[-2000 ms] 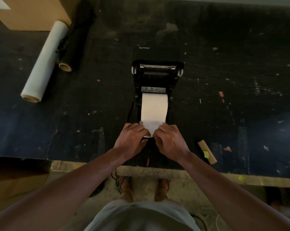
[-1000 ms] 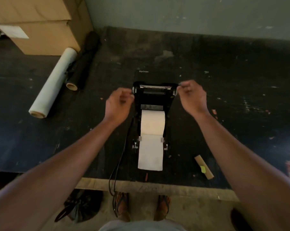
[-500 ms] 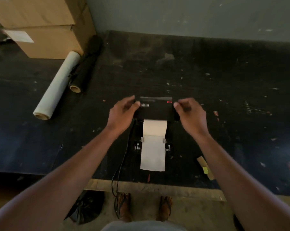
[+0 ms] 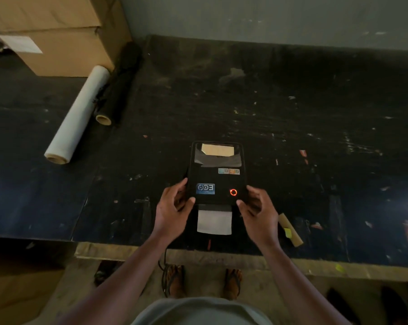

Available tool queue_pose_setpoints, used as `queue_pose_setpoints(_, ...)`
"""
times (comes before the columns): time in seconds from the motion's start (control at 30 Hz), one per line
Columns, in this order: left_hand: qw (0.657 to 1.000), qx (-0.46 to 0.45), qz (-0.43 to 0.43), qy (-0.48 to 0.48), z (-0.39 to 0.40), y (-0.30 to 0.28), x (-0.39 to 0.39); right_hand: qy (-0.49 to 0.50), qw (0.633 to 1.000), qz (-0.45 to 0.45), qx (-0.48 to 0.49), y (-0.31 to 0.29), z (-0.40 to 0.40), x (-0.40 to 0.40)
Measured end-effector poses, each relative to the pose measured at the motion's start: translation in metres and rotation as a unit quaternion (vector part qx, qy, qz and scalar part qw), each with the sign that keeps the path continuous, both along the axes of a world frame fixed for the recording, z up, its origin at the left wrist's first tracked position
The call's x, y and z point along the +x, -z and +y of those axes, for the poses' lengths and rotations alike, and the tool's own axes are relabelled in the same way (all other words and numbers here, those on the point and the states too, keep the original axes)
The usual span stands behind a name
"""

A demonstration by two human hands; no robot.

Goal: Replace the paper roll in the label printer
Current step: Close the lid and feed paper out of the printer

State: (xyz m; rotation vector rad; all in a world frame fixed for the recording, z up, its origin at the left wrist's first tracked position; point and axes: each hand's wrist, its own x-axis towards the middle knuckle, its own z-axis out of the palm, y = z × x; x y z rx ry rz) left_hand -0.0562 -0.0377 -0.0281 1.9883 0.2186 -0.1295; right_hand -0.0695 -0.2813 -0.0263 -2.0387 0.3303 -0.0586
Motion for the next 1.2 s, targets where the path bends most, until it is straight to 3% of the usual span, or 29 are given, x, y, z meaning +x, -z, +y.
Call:
queue_pose_setpoints(0.2, 1.000, 0.003, -0.008, -0.006, 0.000, 0.015, -0.008, -0.012, 0.999, 0.017, 0.038, 0.010, 0.001, -0.007)
queue_pose_setpoints(1.2, 1.000, -0.010, -0.004, 0.010, 0.008, 0.023, -0.002, -0.024, 0.999, 0.025, 0.021, 0.018, -0.003, -0.004)
